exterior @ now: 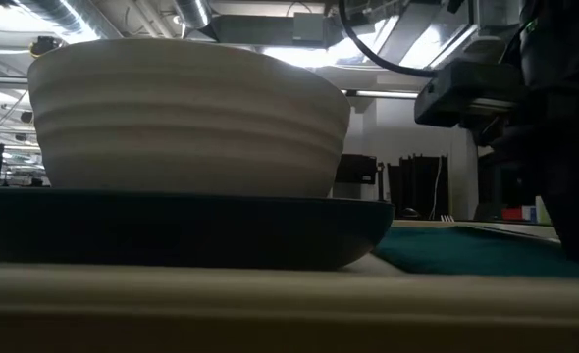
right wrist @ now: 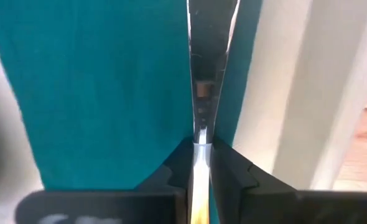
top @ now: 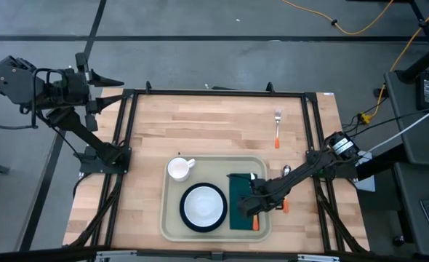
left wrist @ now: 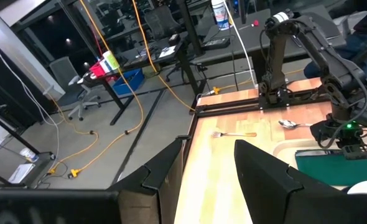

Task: Set up tray
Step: Put the orange knife on top of the green napkin on the white tray

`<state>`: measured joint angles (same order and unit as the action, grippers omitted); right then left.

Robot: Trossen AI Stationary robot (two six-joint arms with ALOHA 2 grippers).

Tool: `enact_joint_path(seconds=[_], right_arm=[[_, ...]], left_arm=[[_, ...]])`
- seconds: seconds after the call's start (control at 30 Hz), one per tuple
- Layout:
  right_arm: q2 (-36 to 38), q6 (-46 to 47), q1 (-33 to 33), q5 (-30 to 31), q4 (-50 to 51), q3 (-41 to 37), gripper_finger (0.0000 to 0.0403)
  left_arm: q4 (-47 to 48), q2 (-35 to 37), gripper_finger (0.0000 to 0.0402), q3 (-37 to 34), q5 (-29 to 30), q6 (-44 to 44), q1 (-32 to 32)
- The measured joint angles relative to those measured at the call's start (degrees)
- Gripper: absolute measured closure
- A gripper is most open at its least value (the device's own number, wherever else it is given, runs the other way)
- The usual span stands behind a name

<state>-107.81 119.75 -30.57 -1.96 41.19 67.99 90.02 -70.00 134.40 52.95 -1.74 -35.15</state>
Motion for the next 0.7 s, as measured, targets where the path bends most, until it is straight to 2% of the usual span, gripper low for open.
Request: enact_joint_path(seconds=[0.53,0.7], right_arm=[[-0.26,0.19,0.11,-0.07,-1.51,0.02,0.0354],[-0.26,0.20,0.09,-0.04,-2.69,0.02,0.0330]], left_arm=[[0.00,0.00,0.0261,-0.01,-0.09,0.44,0.00],[0.00,0.00,0.0261,0.00,-0.12,0.50,0.00]])
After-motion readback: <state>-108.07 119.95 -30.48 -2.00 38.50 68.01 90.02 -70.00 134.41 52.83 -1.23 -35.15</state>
